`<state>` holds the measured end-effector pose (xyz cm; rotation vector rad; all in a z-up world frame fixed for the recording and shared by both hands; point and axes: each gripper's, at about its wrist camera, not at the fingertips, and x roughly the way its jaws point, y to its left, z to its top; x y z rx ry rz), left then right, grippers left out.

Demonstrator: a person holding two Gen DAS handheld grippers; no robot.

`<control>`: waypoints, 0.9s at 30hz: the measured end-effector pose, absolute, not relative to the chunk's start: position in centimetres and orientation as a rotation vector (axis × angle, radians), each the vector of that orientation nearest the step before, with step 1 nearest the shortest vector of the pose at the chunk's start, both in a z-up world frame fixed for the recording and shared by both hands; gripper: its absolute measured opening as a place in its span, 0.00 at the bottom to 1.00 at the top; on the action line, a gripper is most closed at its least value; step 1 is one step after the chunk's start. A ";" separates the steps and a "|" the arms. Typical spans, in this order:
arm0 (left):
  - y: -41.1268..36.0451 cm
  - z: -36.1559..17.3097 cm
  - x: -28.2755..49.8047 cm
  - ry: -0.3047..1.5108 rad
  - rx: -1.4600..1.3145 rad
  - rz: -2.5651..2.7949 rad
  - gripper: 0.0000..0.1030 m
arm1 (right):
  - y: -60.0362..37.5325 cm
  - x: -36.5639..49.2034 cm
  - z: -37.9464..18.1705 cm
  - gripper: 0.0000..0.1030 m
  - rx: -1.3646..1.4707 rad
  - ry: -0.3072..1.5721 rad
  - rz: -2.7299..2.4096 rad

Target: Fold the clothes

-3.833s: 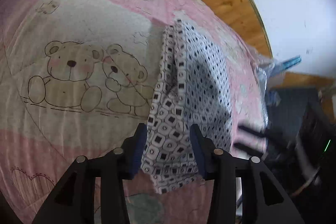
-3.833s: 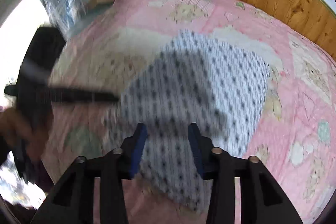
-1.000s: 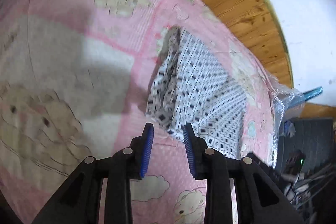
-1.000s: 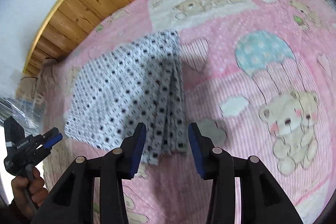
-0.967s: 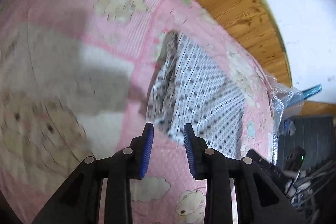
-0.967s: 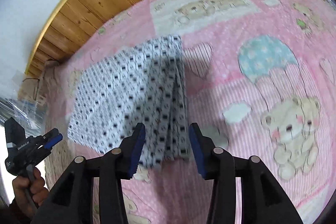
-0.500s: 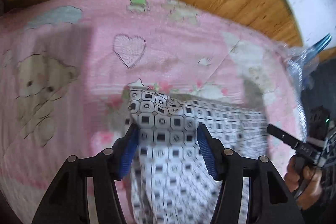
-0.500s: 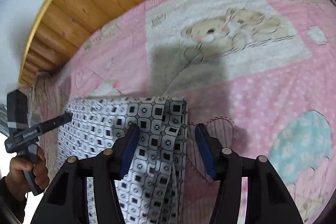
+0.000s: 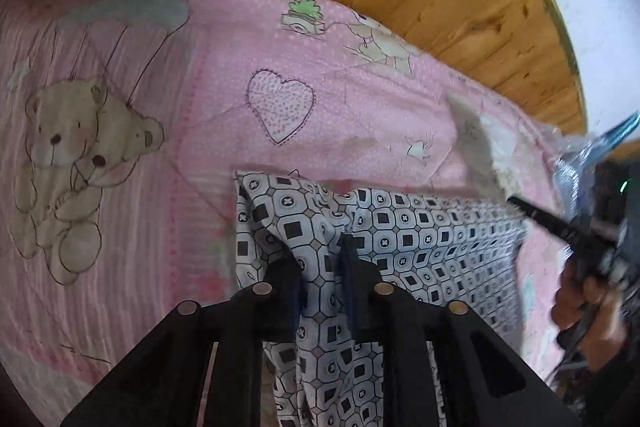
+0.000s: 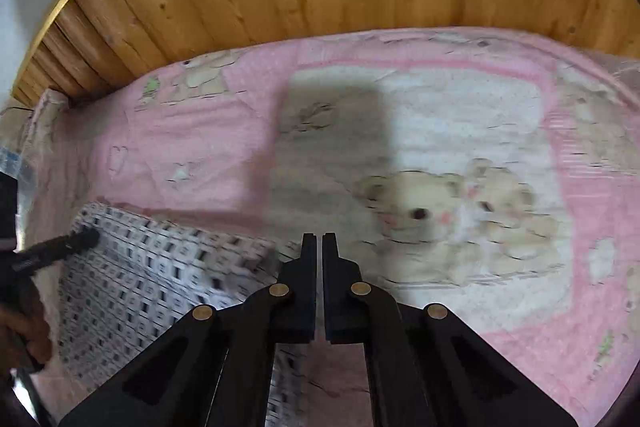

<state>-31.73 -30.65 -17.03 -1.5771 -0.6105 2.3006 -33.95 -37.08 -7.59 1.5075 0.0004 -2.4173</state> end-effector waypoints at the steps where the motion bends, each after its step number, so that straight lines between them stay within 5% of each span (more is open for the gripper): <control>1: -31.1 -16.6 -31.5 -0.629 -1.568 2.299 0.20 | -36.4 -32.8 -6.8 0.07 1.469 -0.033 -2.441; 8: -31.6 -12.4 -25.6 -0.593 -1.432 2.293 0.27 | -37.5 -20.4 -3.5 0.37 1.341 -0.125 -2.259; 13: -30.4 -16.8 -23.3 -0.349 -1.639 2.346 0.32 | -37.7 -19.2 -7.7 0.37 1.494 -0.057 -2.364; 20: -30.8 -12.0 -19.8 -0.393 -1.443 2.405 0.33 | -39.1 -15.5 -5.1 0.37 1.384 -0.142 -2.396; 24: -28.8 -16.0 -19.0 -0.253 -1.588 2.359 0.34 | -40.3 -16.7 -10.0 0.37 1.521 -0.009 -2.384; 27: -29.8 -16.9 -18.8 -0.333 -1.628 2.377 0.37 | -40.0 -16.7 -9.1 0.37 1.580 0.001 -2.439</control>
